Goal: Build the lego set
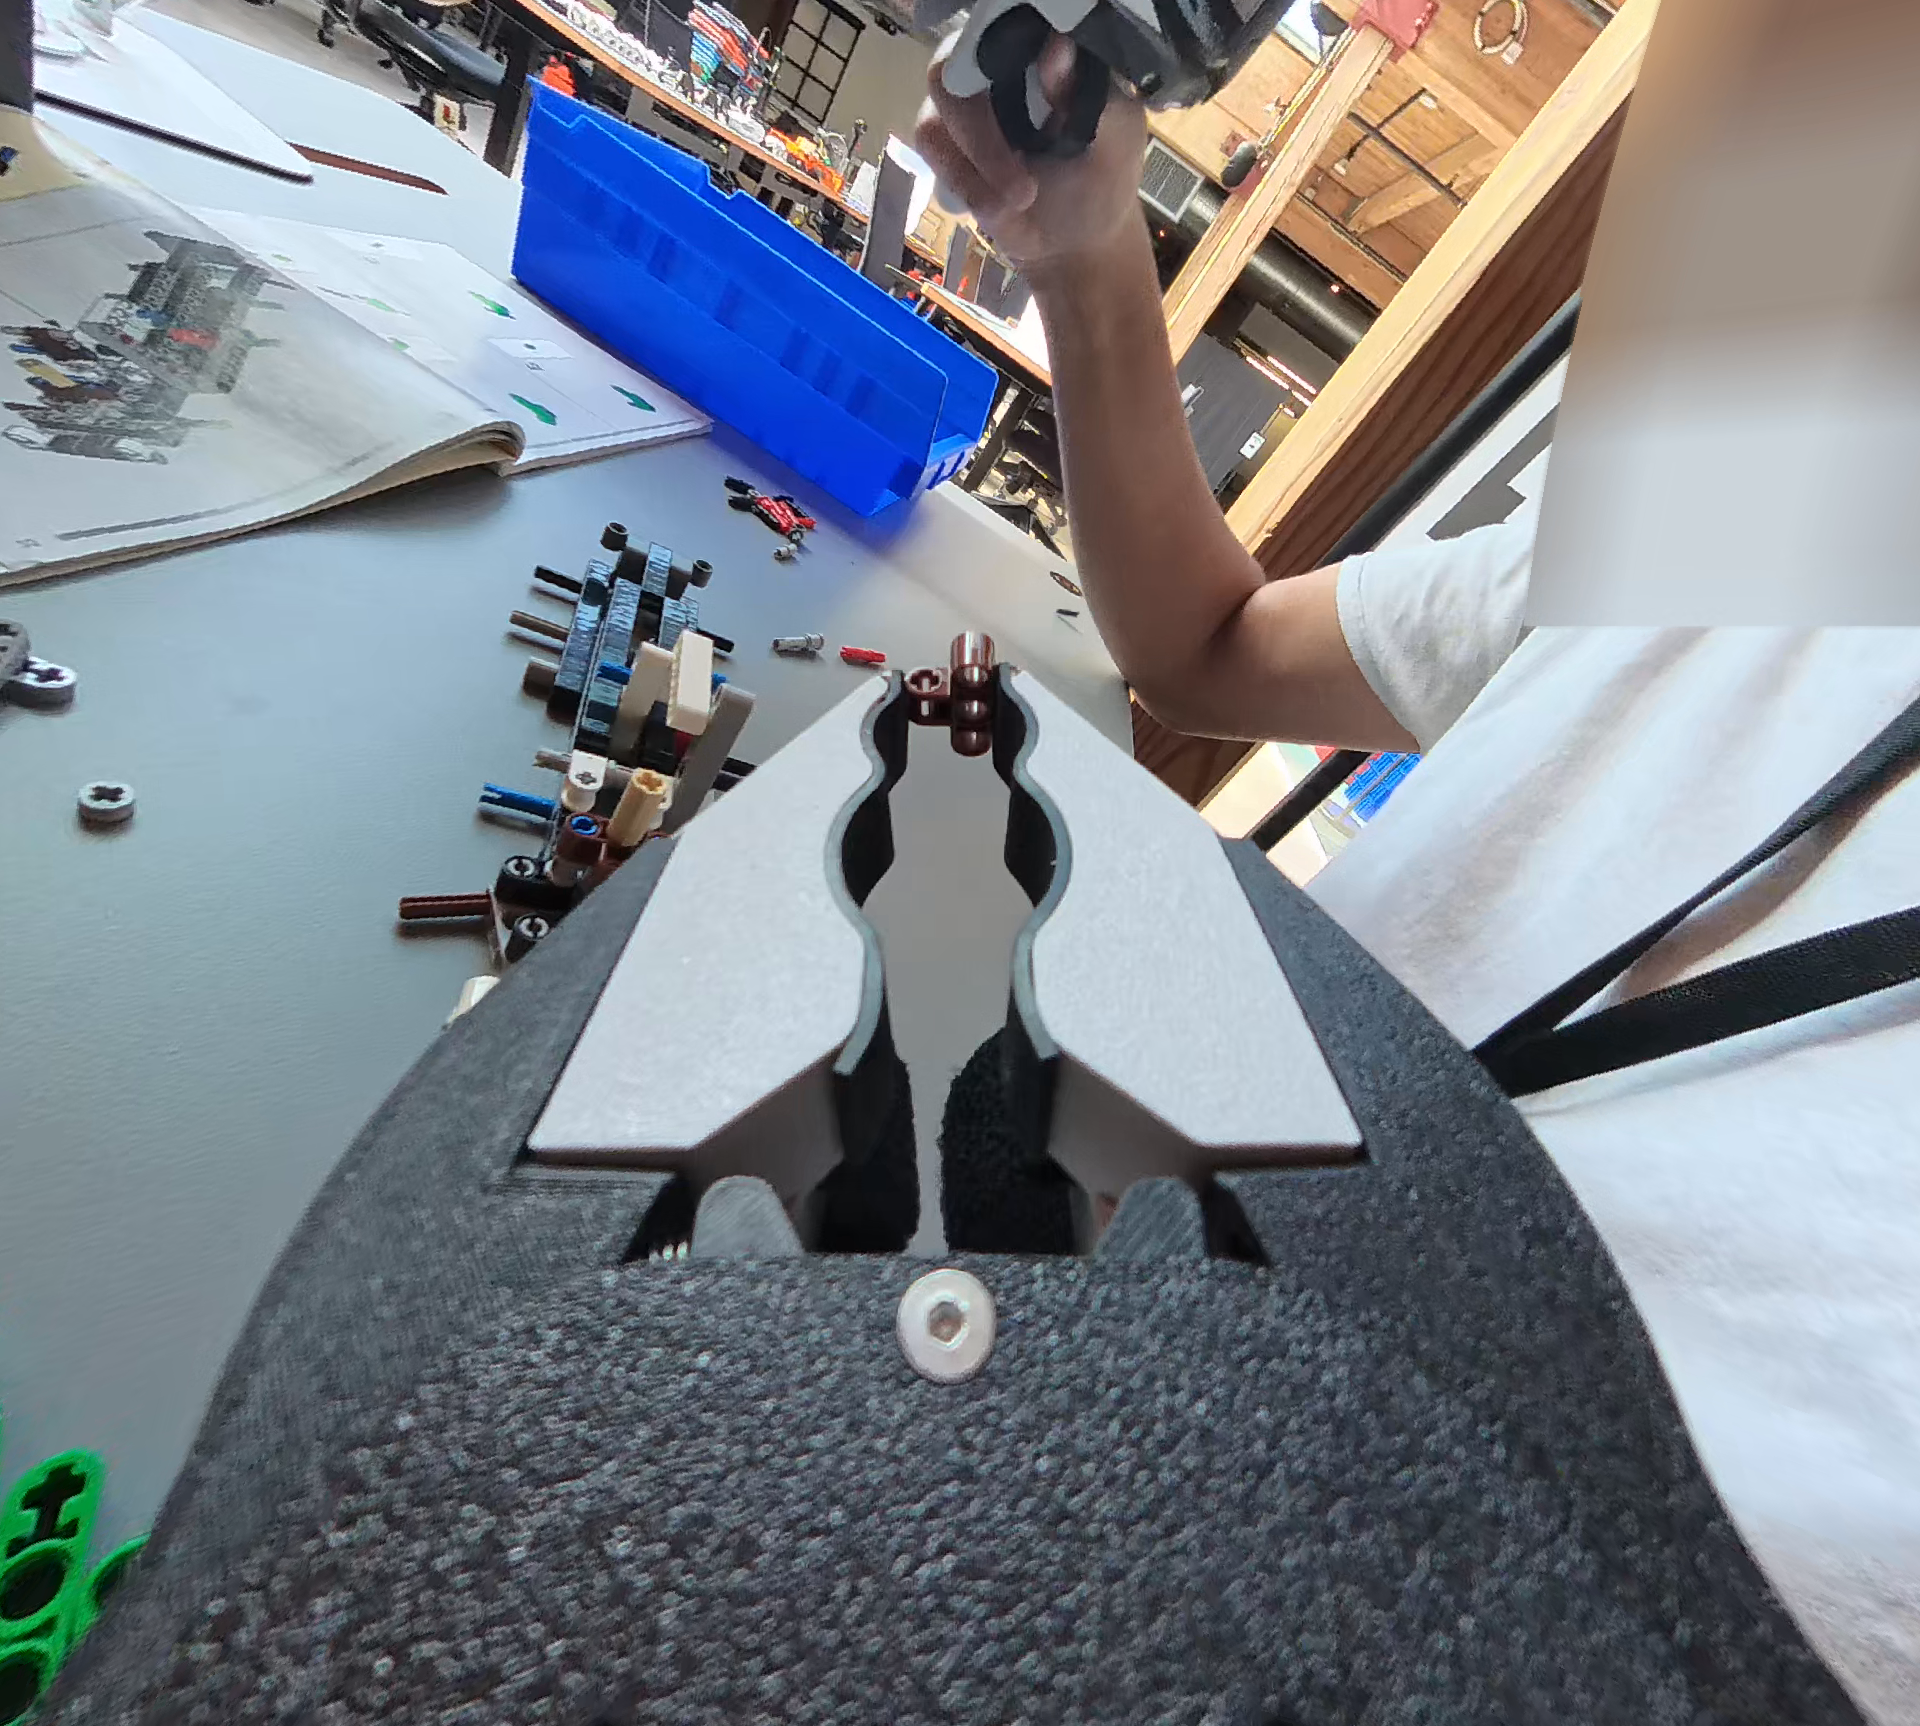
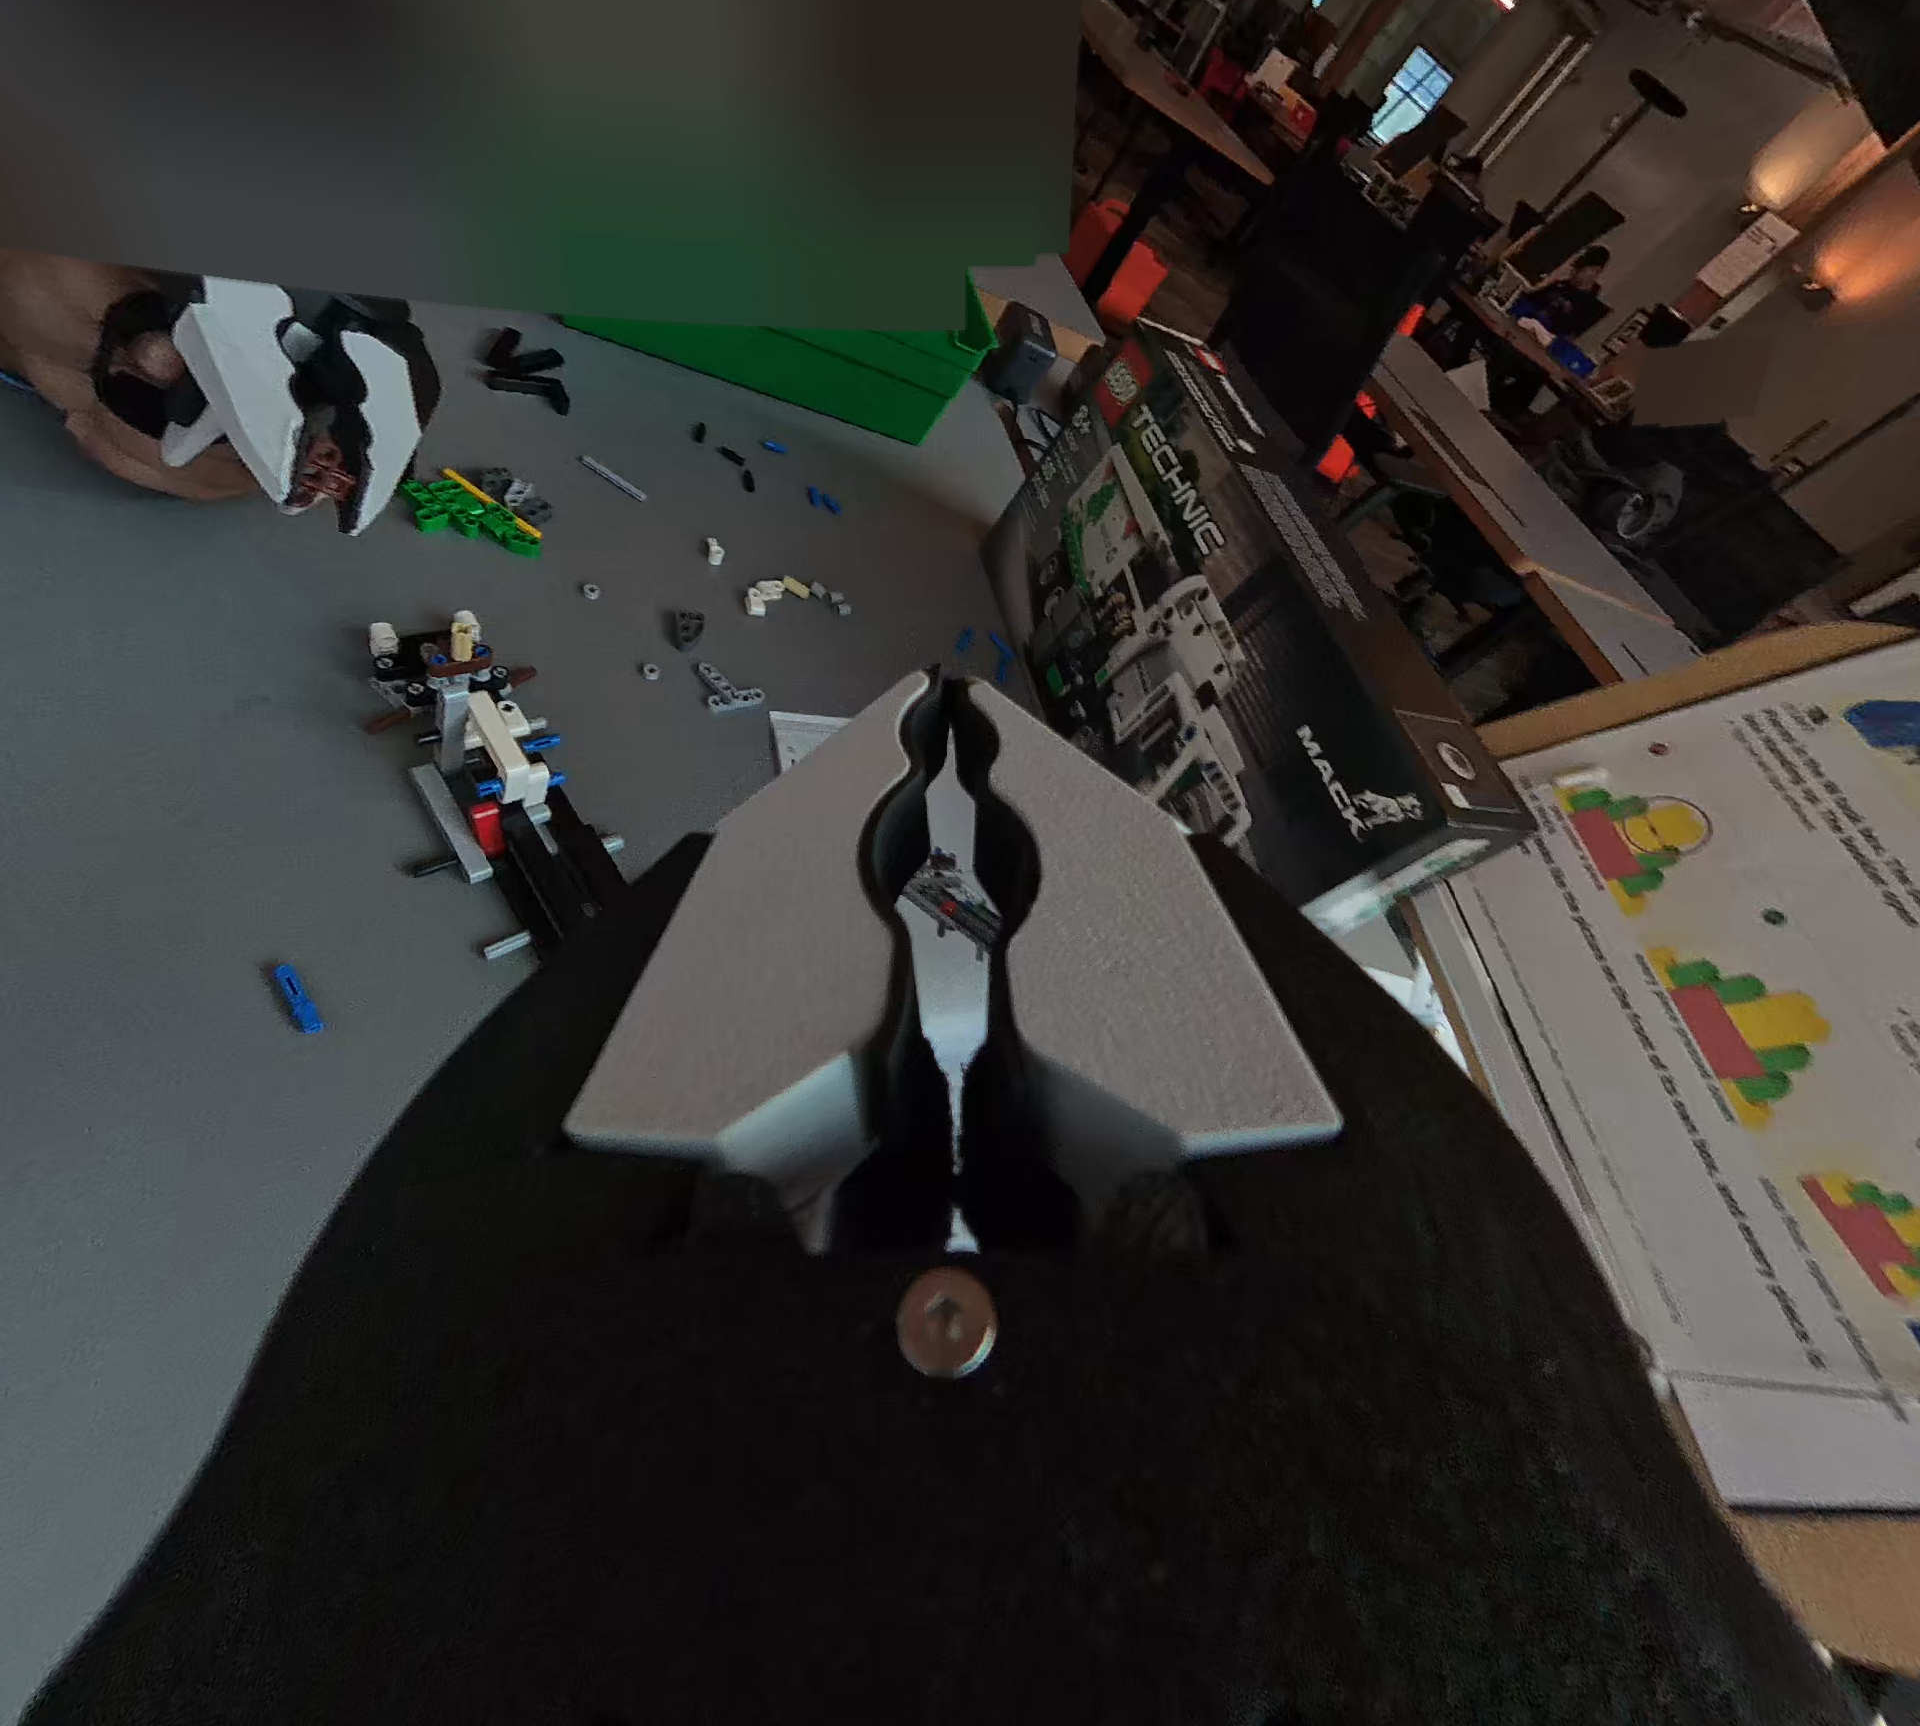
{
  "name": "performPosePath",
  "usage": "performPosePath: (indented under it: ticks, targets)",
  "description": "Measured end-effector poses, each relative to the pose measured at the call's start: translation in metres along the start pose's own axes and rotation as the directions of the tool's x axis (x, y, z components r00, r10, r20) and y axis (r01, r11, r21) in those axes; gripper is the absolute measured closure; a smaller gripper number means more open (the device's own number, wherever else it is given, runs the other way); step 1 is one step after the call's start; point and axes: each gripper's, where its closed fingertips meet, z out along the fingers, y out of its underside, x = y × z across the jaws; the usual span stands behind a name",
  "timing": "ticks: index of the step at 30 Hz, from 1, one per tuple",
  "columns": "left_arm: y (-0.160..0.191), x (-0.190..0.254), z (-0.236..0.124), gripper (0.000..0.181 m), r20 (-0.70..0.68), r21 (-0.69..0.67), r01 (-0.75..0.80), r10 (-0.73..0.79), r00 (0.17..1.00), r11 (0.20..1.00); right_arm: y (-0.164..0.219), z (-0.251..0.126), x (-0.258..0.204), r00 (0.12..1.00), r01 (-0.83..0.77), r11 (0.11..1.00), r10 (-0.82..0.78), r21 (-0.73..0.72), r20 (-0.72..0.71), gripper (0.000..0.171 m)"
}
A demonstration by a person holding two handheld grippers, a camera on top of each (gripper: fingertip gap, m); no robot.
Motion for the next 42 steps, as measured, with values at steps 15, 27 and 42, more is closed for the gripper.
performPosePath:
  ticks: [15,27,42]
  targets:
    - [0.007,0.008,0.004,0.167,-0.046,-0.047,-0.018,0.016,0.999,0.999,0.158,-0.256,-0.066,0.447,-0.794,0.603,0.499,-0.074,-0.742,0.129]
    - [0.010,0.014,0.004,0.167,-0.075,-0.056,-0.013,0.009,0.997,0.998,0.242,-0.327,-0.211,0.219,-0.820,0.572,0.278,-0.022,-0.935,0.157]
    - [0.010,0.012,0.005,0.168,-0.075,-0.056,0.000,-0.005,0.997,0.998,0.259,-0.324,-0.206,0.230,-0.837,0.548,0.369,0.010,-0.901,0.148]
